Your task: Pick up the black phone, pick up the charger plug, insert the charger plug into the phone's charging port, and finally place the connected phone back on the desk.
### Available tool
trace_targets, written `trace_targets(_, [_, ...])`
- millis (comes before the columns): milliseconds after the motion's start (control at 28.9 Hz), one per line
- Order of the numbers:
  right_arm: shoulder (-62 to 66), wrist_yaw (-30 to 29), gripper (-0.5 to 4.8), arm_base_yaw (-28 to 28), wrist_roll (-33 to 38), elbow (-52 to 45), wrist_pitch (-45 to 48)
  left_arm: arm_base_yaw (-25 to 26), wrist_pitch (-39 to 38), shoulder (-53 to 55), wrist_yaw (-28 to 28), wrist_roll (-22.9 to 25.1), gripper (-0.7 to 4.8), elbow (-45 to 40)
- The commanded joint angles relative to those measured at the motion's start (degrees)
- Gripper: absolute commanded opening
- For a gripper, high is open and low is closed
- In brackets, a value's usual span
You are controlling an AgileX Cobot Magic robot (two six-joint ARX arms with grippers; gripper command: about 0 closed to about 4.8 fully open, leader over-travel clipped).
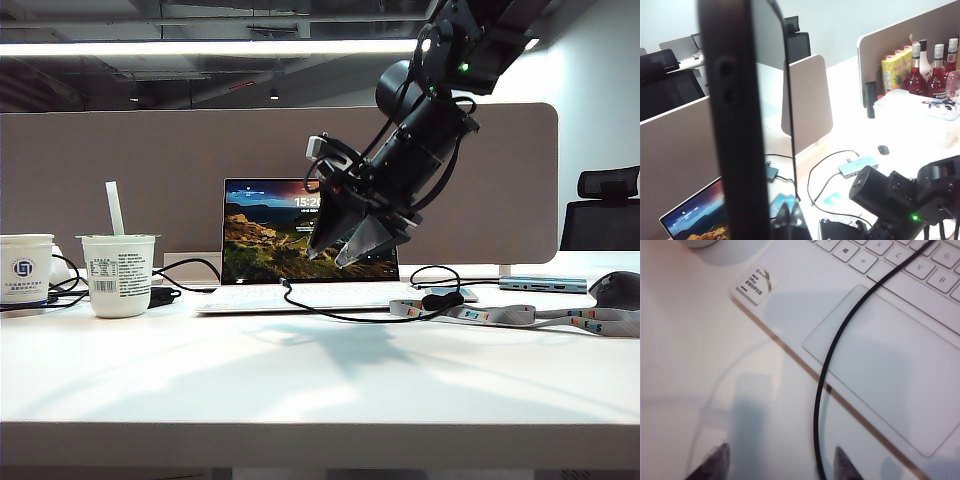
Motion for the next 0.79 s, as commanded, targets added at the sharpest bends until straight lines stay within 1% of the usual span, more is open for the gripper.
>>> trace_targets(35, [1.2, -0.4, 2.63, 0.1, -1.4, 0.3, 2.6, -0.1, 2.4, -0.5, 0.0, -0.2, -0.07, 0.5])
trace_targets(622, [6.6, 0.0, 2.61, 0.3, -1.4, 0.3, 8.1, -0.1, 2.3, -0.5, 0.0, -0.2, -0.07, 0.5])
trace_targets(760, [7.4, 1.6, 2.60, 0.8, -1.4, 0.3, 8.4, -0.1, 2.3, -0.5, 0.0, -0.2, -0.07, 0.5])
trace_targets(795, [7.5, 2.4, 2.52, 0.9, -1.7, 0.3, 8.2, -0.1, 2.3, -0.5, 0.0, -0.2, -0.07, 0.5])
